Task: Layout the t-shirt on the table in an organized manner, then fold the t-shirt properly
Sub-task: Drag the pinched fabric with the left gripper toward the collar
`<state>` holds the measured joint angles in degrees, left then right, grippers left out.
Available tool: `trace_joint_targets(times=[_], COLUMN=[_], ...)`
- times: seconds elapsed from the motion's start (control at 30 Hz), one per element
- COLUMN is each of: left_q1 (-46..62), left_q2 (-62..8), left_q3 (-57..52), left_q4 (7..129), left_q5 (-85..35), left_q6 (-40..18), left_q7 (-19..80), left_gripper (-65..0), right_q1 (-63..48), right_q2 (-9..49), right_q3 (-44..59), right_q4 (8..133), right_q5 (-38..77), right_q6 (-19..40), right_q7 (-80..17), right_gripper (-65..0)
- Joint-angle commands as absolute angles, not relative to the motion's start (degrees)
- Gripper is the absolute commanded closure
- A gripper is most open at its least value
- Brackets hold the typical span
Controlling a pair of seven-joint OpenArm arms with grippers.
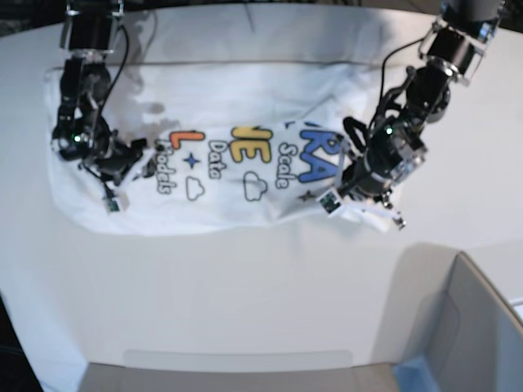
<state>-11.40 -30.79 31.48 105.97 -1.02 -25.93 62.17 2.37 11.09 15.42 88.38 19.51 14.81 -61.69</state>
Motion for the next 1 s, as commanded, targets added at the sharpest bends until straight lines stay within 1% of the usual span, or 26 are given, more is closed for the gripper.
trace_joint_targets(times=[0.0, 0.13, 0.27, 0.37, 0.57, 0.63, 0.7, 0.83, 0.97], left_q1=[-10.5, -2.4, 6.7, 11.0, 11.4, 10.8, 10.5, 10.2, 10.6], left_q2=[-31.3, -31.5, -30.6, -29.6, -29.4, -27.9, -25.2, -20.6, -20.1], left_q3=[30.4, 30.0, 31.1, 32.8, 32.7, 31.1, 26.8, 21.8, 22.0], left_q4=[108.8, 114.3, 114.5, 114.5, 115.5, 116.4, 116.7, 117.1, 117.3], left_q5=[-0.5, -0.5, -0.5, -0.5, -0.5, -0.5, -0.5, -0.5, -0.7], left_q6=[-26.2, -26.9, -27.0, -26.9, -26.6, -25.9, -24.6, -24.6, -24.6], left_q7=[62.3, 62.5, 61.9, 61.8, 62.5, 62.5, 62.8, 65.5, 66.1], left_gripper=[0.0, 0.0, 0.0, 0.0, 0.0, 0.0, 0.0, -5.1, -8.6], right_q1=[3.2, 3.3, 3.4, 3.4, 3.6, 3.6, 3.6, 3.4, 3.3], right_q2=[11.6, 11.6, 11.6, 11.6, 11.1, 10.6, 10.6, 10.5, 10.5], right_q3=[15.6, 15.6, 15.6, 15.6, 15.5, 15.5, 15.5, 15.5, 15.5], right_q4=[89.1, 89.1, 89.1, 89.1, 89.1, 89.1, 89.1, 89.1, 89.1], right_q5=[19.8, 19.8, 19.8, 19.8, 20.2, 19.8, 19.8, 19.8, 19.8], right_q6=[15.0, 15.0, 15.0, 15.0, 15.0, 15.0, 15.0, 15.0, 15.0], right_q7=[-61.6, -61.6, -61.6, -61.6, -61.6, -61.6, -61.6, -61.6, -61.6], right_gripper=[-18.7, -18.7, -18.7, -18.7, -18.7, -18.7, -18.7, -18.7, -18.7])
